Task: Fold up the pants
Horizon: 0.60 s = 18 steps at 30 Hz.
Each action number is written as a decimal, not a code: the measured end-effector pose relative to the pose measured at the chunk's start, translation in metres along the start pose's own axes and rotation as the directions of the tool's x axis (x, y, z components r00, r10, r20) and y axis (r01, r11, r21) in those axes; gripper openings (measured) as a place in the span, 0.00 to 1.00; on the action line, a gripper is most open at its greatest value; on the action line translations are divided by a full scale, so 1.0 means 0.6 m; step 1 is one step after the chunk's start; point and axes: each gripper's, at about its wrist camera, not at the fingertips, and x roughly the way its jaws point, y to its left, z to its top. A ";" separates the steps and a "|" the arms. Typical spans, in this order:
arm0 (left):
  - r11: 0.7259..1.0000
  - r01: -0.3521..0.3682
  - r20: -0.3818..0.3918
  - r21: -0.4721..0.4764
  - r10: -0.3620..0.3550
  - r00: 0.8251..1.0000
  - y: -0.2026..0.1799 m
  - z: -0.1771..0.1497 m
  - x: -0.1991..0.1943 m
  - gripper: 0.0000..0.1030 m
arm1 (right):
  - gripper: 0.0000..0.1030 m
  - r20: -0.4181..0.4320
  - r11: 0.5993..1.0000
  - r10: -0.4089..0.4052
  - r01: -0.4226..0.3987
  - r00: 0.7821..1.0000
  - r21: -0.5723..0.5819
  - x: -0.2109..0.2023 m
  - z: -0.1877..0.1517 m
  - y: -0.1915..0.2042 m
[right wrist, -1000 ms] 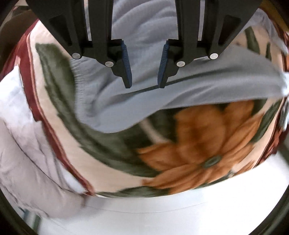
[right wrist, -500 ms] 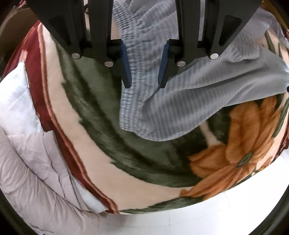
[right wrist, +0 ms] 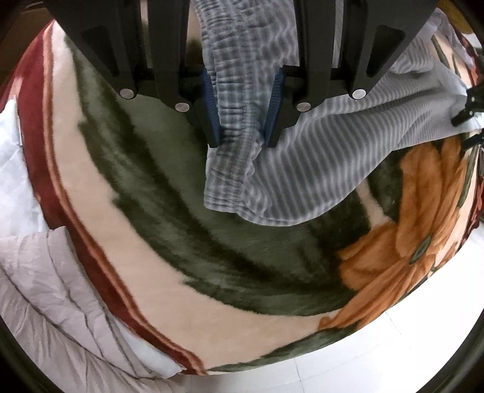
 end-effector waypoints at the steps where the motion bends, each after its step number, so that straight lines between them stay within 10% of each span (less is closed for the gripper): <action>1: 1.000 0.018 -0.012 0.017 -0.018 1.000 -0.006 0.000 0.008 0.66 | 0.31 0.001 1.000 -0.003 0.003 1.000 -0.005 0.002 -0.001 0.003; 8: 0.996 -0.068 -0.019 0.057 0.069 0.997 -0.028 0.006 0.027 0.75 | 0.32 0.019 0.999 -0.038 0.039 0.999 -0.033 0.009 -0.006 0.014; 13: 0.999 0.027 -0.025 0.032 -0.026 0.999 -0.036 0.006 0.014 0.15 | 0.32 0.038 0.999 -0.029 0.030 0.999 -0.011 0.007 -0.015 0.015; 18: 1.000 0.010 0.010 -0.008 -0.010 1.000 -0.042 0.005 -0.011 0.03 | 0.18 0.093 0.999 -0.008 0.011 0.996 -0.040 -0.013 -0.031 0.023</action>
